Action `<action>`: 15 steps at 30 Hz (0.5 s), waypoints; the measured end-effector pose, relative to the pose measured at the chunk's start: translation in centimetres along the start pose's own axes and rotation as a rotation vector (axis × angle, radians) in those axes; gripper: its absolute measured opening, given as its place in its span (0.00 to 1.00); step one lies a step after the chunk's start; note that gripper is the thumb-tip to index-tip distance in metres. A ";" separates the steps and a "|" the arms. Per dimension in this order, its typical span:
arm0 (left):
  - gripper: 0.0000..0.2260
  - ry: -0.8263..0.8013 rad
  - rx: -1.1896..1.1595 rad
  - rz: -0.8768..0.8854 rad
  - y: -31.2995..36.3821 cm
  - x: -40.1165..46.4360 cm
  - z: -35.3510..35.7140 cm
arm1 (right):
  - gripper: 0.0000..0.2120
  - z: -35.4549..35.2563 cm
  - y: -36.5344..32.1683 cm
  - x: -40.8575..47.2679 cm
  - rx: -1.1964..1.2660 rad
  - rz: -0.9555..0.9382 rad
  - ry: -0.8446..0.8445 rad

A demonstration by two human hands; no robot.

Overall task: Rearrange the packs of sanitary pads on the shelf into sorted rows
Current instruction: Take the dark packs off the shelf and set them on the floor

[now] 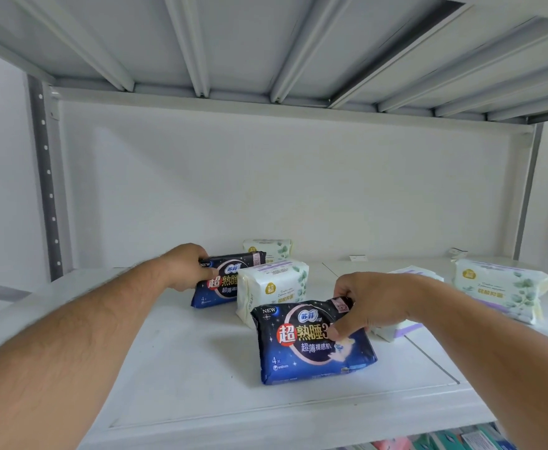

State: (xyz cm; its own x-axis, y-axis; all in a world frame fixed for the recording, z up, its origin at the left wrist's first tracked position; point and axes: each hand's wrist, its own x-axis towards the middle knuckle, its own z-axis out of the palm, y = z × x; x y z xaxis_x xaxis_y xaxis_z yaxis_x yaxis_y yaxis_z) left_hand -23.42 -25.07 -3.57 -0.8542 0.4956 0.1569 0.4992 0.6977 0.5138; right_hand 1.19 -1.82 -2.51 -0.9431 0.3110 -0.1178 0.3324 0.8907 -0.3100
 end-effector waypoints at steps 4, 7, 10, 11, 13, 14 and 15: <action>0.08 0.071 -0.088 -0.006 -0.2 -1.1 -0.8 | 0.21 0.4 0.4 -0.7 0.106 -0.047 -0.037; 0.07 0.181 -0.115 0.028 -0.2 -2.5 -2.2 | 0.14 0.0 0.5 -2.0 0.128 -0.088 -0.051; 0.06 0.284 -0.133 0.044 0.4 -5.1 -3.7 | 0.09 -0.4 0.8 -3.6 0.180 -0.148 -0.002; 0.07 0.319 -0.153 0.046 0.7 -6.2 -4.1 | 0.07 -0.6 0.8 -4.3 0.194 -0.172 0.025; 0.08 0.391 -0.191 0.049 1.8 -8.8 -4.6 | 0.06 -0.7 1.0 -5.9 0.194 -0.214 0.101; 0.08 0.423 -0.206 0.054 2.6 -10.2 -4.7 | 0.06 -0.7 1.2 -6.8 0.187 -0.237 0.147; 0.09 0.450 -0.213 0.059 3.4 -11.7 -4.7 | 0.05 -0.7 1.5 -7.7 0.183 -0.263 0.189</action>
State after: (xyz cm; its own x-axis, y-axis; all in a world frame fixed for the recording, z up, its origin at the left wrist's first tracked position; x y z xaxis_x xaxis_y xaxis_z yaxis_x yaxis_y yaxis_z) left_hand -12.45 -30.97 0.31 -0.8268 0.2259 0.5151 0.5478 0.5311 0.6464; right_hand 8.95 -2.68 -1.44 -0.9757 0.1499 0.1595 0.0579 0.8795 -0.4725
